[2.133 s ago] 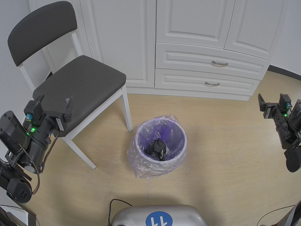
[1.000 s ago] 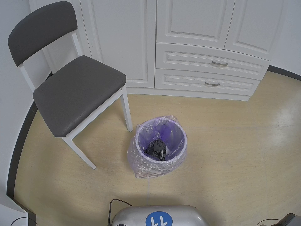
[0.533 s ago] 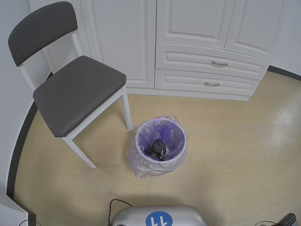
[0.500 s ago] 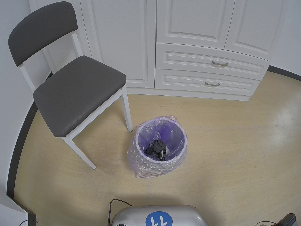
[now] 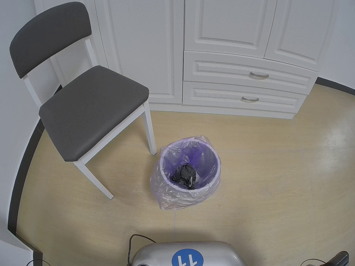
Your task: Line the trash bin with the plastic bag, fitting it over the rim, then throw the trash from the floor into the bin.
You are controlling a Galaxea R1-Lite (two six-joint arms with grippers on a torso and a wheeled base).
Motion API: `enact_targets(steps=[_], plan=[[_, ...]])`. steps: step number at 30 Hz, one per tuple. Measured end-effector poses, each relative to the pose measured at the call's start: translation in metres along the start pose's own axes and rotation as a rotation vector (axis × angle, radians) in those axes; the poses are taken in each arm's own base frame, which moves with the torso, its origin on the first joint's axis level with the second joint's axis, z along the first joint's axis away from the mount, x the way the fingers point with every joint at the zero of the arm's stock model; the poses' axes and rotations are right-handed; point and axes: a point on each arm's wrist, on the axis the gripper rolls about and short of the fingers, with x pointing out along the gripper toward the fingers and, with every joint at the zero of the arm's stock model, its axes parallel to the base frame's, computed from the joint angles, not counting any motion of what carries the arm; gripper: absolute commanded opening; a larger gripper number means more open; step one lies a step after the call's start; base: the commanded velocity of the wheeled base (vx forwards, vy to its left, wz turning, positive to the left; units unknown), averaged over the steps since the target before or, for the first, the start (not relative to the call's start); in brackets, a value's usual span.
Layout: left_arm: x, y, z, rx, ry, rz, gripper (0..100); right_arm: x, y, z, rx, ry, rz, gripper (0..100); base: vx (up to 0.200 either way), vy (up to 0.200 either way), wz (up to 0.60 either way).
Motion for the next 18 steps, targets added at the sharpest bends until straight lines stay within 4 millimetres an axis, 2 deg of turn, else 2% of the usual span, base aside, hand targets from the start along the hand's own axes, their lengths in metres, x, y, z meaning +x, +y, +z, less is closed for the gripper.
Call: enact_targets(steps=[8, 13, 18], plan=[[0.005, -0.001, -0.016, -0.005, 0.05, -0.008, 100, -0.002, 0.003, 0.0, 0.073, -0.017, 0.155, 100, 0.0, 0.0, 0.0], [0.021, -0.003, -0.039, 0.002, 0.097, -0.007, 100, -0.001, 0.005, -0.005, 0.09, -0.006, 0.197, 100, 0.0, 0.0, 0.0], [0.043, -0.006, -0.067, 0.005, 0.045, -0.009, 100, 0.002, 0.008, -0.015, 0.097, -0.009, 0.236, 100, 0.0, 0.0, 0.0]])
